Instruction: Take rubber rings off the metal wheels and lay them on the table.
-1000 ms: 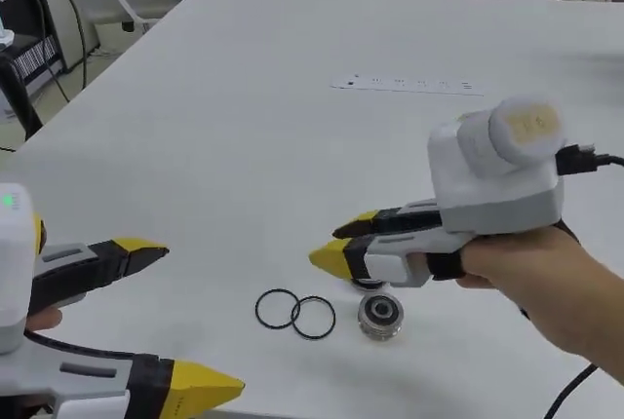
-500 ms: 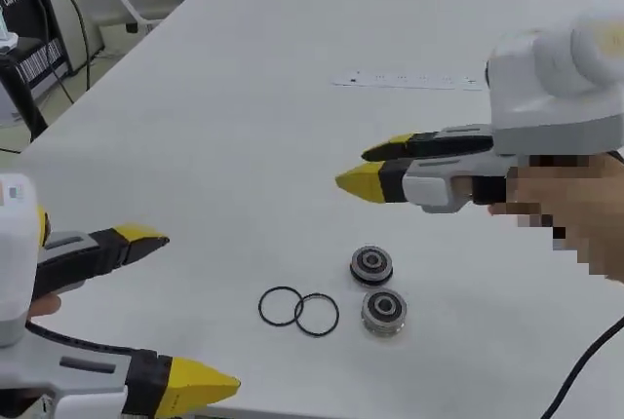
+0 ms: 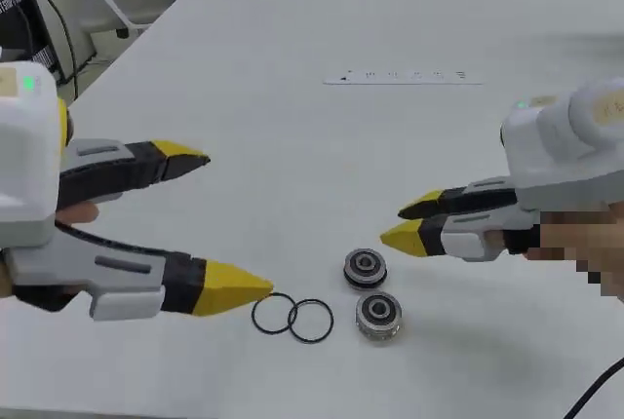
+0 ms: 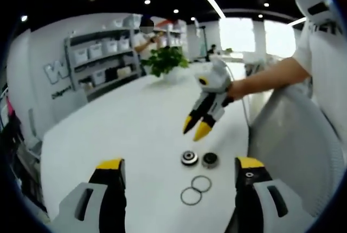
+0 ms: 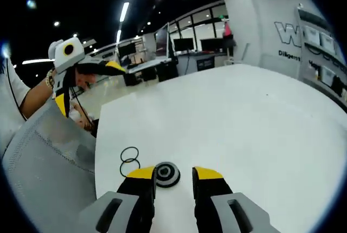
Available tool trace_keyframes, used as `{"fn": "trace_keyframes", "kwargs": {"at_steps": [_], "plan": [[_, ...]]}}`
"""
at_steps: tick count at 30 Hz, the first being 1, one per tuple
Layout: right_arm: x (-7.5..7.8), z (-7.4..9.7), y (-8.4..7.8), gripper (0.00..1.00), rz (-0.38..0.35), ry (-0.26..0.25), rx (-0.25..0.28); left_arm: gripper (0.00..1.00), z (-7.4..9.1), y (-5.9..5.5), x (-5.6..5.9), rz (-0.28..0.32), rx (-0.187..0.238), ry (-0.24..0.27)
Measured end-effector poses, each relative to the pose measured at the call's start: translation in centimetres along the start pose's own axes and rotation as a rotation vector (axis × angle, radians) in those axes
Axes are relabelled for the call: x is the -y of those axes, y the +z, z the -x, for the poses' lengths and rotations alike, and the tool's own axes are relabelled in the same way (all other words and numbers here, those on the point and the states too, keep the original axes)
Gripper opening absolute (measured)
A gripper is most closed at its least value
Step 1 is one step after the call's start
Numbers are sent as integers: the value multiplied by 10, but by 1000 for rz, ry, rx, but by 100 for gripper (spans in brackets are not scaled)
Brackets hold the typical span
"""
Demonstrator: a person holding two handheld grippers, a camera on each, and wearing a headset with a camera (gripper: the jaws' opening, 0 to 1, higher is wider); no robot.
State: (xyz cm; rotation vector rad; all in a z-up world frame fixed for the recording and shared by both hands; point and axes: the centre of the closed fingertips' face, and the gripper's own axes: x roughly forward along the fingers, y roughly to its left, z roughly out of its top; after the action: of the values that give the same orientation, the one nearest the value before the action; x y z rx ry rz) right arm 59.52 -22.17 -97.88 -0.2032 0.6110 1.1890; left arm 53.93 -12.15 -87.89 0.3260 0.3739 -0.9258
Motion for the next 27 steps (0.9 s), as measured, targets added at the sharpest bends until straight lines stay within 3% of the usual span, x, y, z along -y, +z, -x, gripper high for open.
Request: {"fn": "trace_keyframes", "kwargs": {"at_steps": [5,10,18,20,23,27], "plan": [[0,-1,-10,25,-16,10,-23,82,-16,15,-3,-31,19,-22],[-1,-5,-21,25,-30,19,-53,79,-34,23,0,-57,25,-61],[-7,-12,-33,26,-28,44,-97,71,-72,41,-1,-77,66,-90],[-7,-13,-35,25,-28,47,-102,67,-82,39,-1,-85,57,-107],[-8,-14,-36,25,-34,50,-102,60,-99,27,2,-124,12,-137],[-8,-17,-35,25,-38,48,-94,52,-116,14,7,-128,-5,-158]]}}
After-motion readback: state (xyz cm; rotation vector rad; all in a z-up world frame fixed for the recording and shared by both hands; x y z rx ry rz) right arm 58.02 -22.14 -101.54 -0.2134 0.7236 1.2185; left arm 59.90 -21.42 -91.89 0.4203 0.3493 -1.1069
